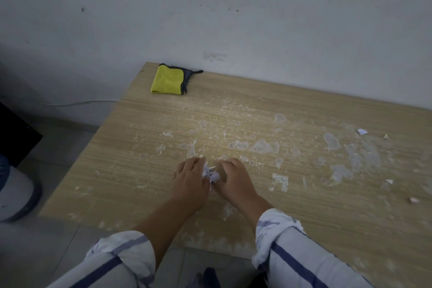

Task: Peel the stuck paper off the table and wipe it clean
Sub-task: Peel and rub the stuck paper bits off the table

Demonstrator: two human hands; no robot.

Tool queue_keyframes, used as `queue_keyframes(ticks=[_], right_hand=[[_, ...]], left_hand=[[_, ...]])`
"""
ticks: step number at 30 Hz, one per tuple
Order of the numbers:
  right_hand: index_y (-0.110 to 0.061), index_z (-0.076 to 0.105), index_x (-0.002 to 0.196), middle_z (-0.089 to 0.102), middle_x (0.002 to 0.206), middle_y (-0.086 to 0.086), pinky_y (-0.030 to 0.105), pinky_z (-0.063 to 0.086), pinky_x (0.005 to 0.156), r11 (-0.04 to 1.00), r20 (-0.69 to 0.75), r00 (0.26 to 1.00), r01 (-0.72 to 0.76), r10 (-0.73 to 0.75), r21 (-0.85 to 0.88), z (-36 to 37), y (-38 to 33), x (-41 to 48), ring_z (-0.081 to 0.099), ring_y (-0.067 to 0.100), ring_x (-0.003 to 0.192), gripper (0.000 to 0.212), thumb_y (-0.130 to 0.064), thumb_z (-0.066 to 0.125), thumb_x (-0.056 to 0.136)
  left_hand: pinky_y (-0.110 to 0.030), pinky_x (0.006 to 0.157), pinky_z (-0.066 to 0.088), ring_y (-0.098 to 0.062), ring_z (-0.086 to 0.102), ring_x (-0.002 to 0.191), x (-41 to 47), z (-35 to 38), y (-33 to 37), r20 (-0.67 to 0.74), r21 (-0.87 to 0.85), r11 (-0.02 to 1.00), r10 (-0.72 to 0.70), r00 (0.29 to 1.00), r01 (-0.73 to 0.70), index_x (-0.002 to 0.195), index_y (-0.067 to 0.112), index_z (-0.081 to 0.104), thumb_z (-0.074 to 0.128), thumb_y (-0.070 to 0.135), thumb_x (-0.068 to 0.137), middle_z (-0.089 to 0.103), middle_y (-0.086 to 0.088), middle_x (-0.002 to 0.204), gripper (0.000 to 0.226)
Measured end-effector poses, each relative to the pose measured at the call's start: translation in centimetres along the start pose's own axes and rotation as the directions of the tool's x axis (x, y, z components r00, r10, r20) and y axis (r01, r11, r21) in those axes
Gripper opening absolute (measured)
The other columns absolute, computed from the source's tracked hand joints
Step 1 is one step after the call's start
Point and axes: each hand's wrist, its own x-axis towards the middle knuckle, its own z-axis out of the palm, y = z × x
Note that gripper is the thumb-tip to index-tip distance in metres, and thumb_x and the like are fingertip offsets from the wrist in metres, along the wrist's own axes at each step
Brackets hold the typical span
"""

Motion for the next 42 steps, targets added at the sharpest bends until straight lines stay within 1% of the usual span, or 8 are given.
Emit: queue_keyframes(ticks=[6, 9, 11, 20, 26, 31, 34, 42], right_hand=[[-0.017, 0.050, 0.127, 0.040, 0.140, 0.003, 0.039, 0.024, 0.107, 0.976, -0.102, 0.990, -0.112, 0.095, -0.185, -2.2, 3.0, -1.7, 0.031, 0.023, 0.130, 0.038, -0.026, 0.040, 0.091], [-0.019, 0.043, 0.132, 0.031, 0.147, 0.004, 0.042, 0.020, 0.110, 0.960, -0.128, 0.976, -0.200, 0.178, -0.196, -3.2, 5.9, -3.0, 0.023, 0.024, 0.137, 0.039, -0.029, 0.036, 0.095], [-0.020, 0.036, 0.137, 0.025, 0.152, 0.005, 0.043, 0.017, 0.113, 0.941, -0.122, 0.962, -0.266, 0.245, -0.209, -3.9, 7.9, -4.0, 0.018, 0.024, 0.141, 0.043, -0.033, 0.032, 0.097], [-0.021, 0.026, 0.144, 0.021, 0.155, 0.004, 0.044, 0.015, 0.113, 0.903, -0.139, 0.937, -0.347, 0.321, -0.254, -6.9, 15.1, -8.2, 0.012, 0.023, 0.144, 0.062, -0.052, 0.014, 0.091], [-0.019, 0.029, 0.143, 0.025, 0.154, 0.005, 0.042, 0.016, 0.112, 0.895, -0.174, 0.922, -0.379, 0.345, -0.234, -9.6, 19.1, -9.5, 0.015, 0.023, 0.144, 0.066, -0.051, 0.013, 0.088], [-0.019, 0.032, 0.141, 0.026, 0.153, 0.006, 0.044, 0.017, 0.113, 0.881, -0.186, 0.907, -0.415, 0.379, -0.228, -11.8, 22.8, -10.7, 0.016, 0.023, 0.144, 0.069, -0.049, 0.006, 0.084], [-0.017, 0.041, 0.136, 0.036, 0.148, 0.009, 0.046, 0.024, 0.110, 0.873, -0.211, 0.894, -0.437, 0.395, -0.219, -12.8, 24.7, -11.1, 0.027, 0.026, 0.140, 0.064, -0.047, 0.012, 0.087], [-0.015, 0.054, 0.123, 0.052, 0.135, 0.010, 0.046, 0.036, 0.102, 0.851, -0.245, 0.865, -0.487, 0.438, -0.197, -15.3, 28.6, -12.2, 0.045, 0.028, 0.129, 0.050, -0.040, 0.027, 0.089]], left_hand=[[-0.044, 0.112, 0.021, -0.027, 0.025, 0.140, 0.5, 2.0, 3.3, 0.061, 0.212, 0.945, 0.243, 0.968, -0.250, 0.133, 0.014, 0.048, 0.031, 0.023, 0.086, 0.044, -0.010, 0.144, 0.051], [-0.040, 0.115, -0.005, -0.028, 0.003, 0.146, 0.5, 4.0, 5.9, 0.227, 0.217, 0.902, 0.325, 0.918, -0.373, 0.146, 0.013, 0.025, 0.015, 0.020, 0.090, 0.014, -0.008, 0.157, 0.057], [-0.039, 0.117, -0.009, -0.024, -0.008, 0.146, 0.8, 5.6, 7.5, 0.317, 0.198, 0.913, 0.286, 0.904, -0.358, 0.149, 0.014, 0.012, 0.021, 0.021, 0.097, 0.001, -0.006, 0.159, 0.053], [-0.041, 0.116, -0.005, -0.021, -0.009, 0.145, 1.2, 11.0, 13.6, 0.318, 0.178, 0.940, 0.227, 0.921, -0.293, 0.149, 0.016, 0.007, 0.026, 0.047, 0.096, -0.003, -0.003, 0.159, 0.064], [-0.042, 0.116, -0.004, -0.022, -0.007, 0.146, 1.8, 14.2, 18.5, 0.343, 0.192, 0.914, 0.278, 0.897, -0.357, 0.149, 0.018, 0.008, -0.010, 0.059, 0.068, 0.000, -0.003, 0.159, 0.093], [-0.040, 0.116, -0.007, -0.021, -0.009, 0.145, 2.3, 16.9, 23.3, 0.354, 0.186, 0.895, 0.323, 0.878, -0.405, 0.149, 0.019, 0.004, 0.002, 0.059, 0.087, -0.002, -0.002, 0.159, 0.075], [-0.041, 0.116, -0.005, -0.021, -0.006, 0.146, 2.6, 18.5, 25.4, 0.344, 0.183, 0.880, 0.360, 0.867, -0.438, 0.149, 0.020, 0.009, -0.011, 0.059, 0.075, 0.002, -0.002, 0.159, 0.086], [-0.043, 0.116, -0.003, -0.022, -0.007, 0.146, 3.2, 21.1, 29.7, 0.343, 0.165, 0.861, 0.408, 0.846, -0.482, 0.149, 0.020, 0.010, -0.010, 0.058, 0.075, 0.001, -0.003, 0.159, 0.086]])
